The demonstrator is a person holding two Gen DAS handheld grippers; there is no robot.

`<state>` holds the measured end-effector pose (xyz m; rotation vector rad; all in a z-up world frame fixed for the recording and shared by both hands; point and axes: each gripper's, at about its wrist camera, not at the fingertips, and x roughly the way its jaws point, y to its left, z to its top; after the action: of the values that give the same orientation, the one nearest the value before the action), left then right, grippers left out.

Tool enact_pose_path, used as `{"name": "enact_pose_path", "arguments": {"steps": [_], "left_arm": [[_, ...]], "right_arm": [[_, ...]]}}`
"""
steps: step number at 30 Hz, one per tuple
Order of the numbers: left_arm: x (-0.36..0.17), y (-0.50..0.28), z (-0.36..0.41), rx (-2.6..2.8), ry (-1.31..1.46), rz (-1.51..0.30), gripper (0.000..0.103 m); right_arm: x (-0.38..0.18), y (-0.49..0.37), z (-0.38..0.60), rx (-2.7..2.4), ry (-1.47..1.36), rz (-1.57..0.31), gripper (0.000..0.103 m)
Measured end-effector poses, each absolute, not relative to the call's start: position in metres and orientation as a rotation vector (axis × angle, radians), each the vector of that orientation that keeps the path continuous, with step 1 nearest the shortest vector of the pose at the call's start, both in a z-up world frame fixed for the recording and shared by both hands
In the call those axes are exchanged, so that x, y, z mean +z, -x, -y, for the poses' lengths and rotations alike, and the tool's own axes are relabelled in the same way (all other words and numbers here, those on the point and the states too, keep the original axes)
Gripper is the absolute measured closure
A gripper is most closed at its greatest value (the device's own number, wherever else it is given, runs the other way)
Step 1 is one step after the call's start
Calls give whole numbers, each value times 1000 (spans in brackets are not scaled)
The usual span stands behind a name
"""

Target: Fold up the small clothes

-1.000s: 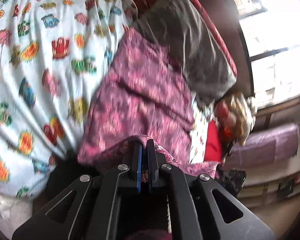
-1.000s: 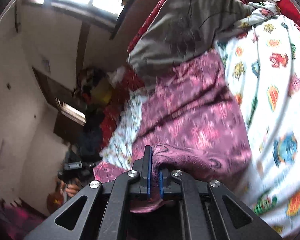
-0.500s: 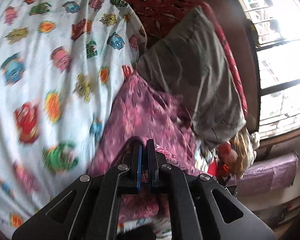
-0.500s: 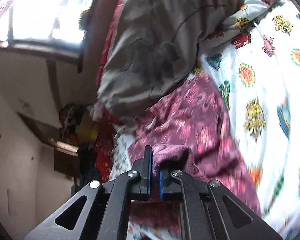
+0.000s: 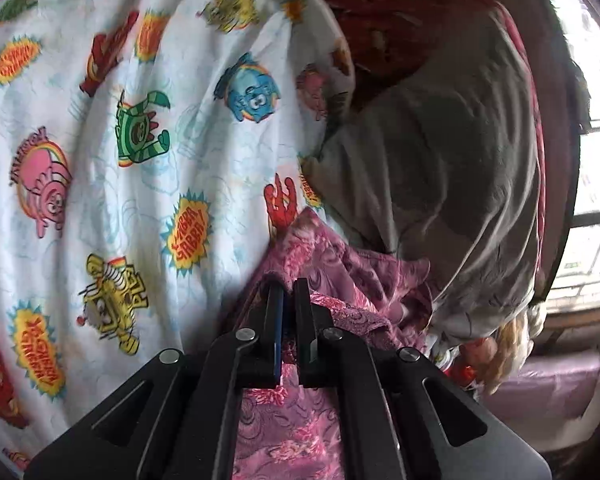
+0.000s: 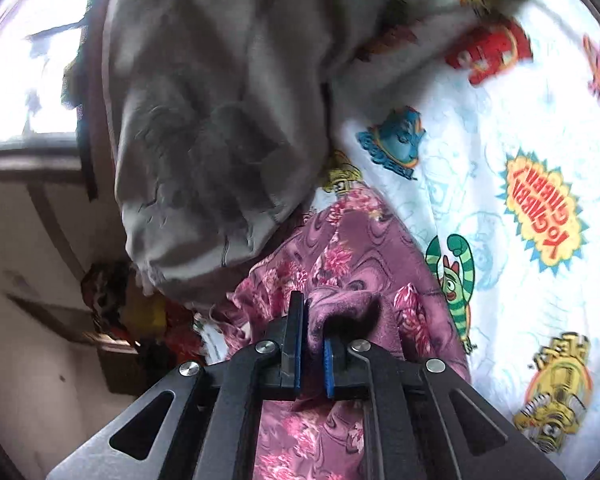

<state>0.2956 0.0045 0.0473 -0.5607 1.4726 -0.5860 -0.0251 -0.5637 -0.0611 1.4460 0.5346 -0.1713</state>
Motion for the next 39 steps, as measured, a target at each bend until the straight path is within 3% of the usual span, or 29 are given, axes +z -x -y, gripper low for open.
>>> {"name": "enact_pose_path", "arguments": {"steps": [3, 5, 6, 7, 9, 13, 15, 19, 22, 24, 26, 28, 29, 30, 31, 34, 36, 39], "left_arm": [[53, -299, -14, -635, 668, -1471, 100], [61, -299, -19, -678, 700, -1455, 99], [64, -298, -19, -698, 692, -1454, 96], [68, -296, -20, -708, 661, -1446, 95], [76, -291, -22, -702, 576, -1407, 79], [85, -288, -38, -715, 569, -1342, 72], [81, -287, -43, -727, 589, -1346, 59], [70, -282, -25, -722, 429, -1378, 58], [65, -280, -6, -731, 331, -1383, 57], [60, -283, 9, -739, 264, -1380, 51], [56, -285, 22, -747, 239, -1381, 52], [59, -285, 32, -757, 204, -1345, 80], [62, -284, 36, -763, 188, -1327, 100], [66, -284, 37, -765, 190, -1311, 101], [72, -285, 35, -756, 210, -1281, 101], [79, -292, 26, -731, 251, -1228, 101], [73, -301, 22, -669, 258, -1230, 101], [50, -315, 13, -557, 312, -1299, 101]], "right_arm": [[-60, 31, 568, -148, -1508, -493, 85], [-50, 45, 572, -144, -1511, -399, 50], [-45, 55, 575, -157, -1511, -343, 46], [-41, 62, 578, -163, -1512, -300, 45], [-35, 74, 582, -176, -1479, -268, 45], [-15, 68, 566, -235, -1200, -477, 45], [-10, 61, 551, -228, -1066, -560, 45], [-4, 43, 526, -317, -728, -685, 45], [-8, 28, 523, -328, -610, -741, 45], [-8, 14, 523, -322, -561, -761, 45], [-6, 4, 522, -304, -528, -765, 45], [-6, -7, 524, -272, -510, -762, 52], [-5, -13, 525, -248, -515, -763, 77], [-7, -18, 527, -196, -538, -768, 94], [-6, -23, 527, -167, -546, -780, 100], [9, -23, 535, -177, -570, -683, 101], [13, -8, 561, -212, -741, -545, 101], [-9, -7, 585, -298, -864, -569, 101]]}}
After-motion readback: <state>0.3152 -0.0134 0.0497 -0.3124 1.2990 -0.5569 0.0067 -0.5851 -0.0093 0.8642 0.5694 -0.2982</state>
